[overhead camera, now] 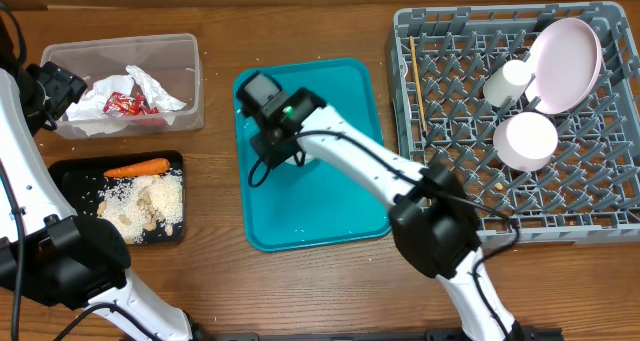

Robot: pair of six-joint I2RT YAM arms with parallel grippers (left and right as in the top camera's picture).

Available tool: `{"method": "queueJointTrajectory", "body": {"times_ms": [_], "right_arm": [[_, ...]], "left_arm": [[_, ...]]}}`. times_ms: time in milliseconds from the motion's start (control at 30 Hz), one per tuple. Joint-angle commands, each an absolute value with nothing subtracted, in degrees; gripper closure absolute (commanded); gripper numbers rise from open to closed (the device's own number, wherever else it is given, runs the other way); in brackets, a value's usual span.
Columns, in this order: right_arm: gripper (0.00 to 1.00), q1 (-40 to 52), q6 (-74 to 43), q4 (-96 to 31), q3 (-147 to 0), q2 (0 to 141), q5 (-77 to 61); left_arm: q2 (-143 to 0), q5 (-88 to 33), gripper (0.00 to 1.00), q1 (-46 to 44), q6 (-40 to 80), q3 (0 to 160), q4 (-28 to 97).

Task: Sort waste into correct bins and load items into the dishwasher rack
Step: 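Grasp the white bowl rim with the right gripper and lift it, then carry the white bowl to the rack's far left and set it down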

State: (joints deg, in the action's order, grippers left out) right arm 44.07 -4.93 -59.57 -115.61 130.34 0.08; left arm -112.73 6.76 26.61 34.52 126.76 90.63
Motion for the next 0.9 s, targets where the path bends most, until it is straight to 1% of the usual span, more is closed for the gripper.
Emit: {"method": "queueJointTrajectory", "body": {"times_ms": [0, 67, 167, 267, 400, 500, 633, 733, 867], "right_arm": [[0.96, 38.02, -10.98, -61.04, -119.35, 119.63, -0.08], [0.96, 33.95, -13.85, -62.35, -119.35, 115.72, -1.37], [0.96, 26.81, -15.27, -63.79, -119.35, 111.09, -8.67], [0.96, 17.74, -15.25, -63.94, -119.33, 108.53, -19.64], [0.96, 4.19, -13.58, -61.89, -118.41, 109.45, -40.82], [0.96, -2.57, -11.51, -58.81, -115.96, 111.44, -51.33], [0.96, -7.25, -10.15, -52.27, -111.39, 114.04, -61.12], [0.96, -8.45, -10.48, -45.63, -108.51, 116.53, -68.36], [0.96, -8.54, -15.9, -39.64, -106.94, 120.16, -70.65]], "left_arm": [[-112.92, 7.68, 0.0, 26.24, 34.06, 126.69, 90.56], [-112.92, 7.68, 0.0, 26.22, 34.06, 126.69, 90.56], [-112.92, 7.68, 0.0, 26.17, 34.06, 126.69, 90.56], [-112.92, 7.68, 0.0, 26.17, 34.06, 126.69, 90.56], [-112.92, 7.68, 0.0, 26.17, 34.06, 126.69, 90.56], [-112.92, 7.68, 0.0, 26.2, 34.06, 126.69, 90.56], [-112.92, 7.68, 0.0, 26.28, 34.06, 126.69, 90.56], [-112.92, 7.68, 0.0, 26.24, 34.06, 126.69, 90.56], [-112.92, 7.68, 0.0, 26.24, 34.06, 126.69, 90.56]]}}
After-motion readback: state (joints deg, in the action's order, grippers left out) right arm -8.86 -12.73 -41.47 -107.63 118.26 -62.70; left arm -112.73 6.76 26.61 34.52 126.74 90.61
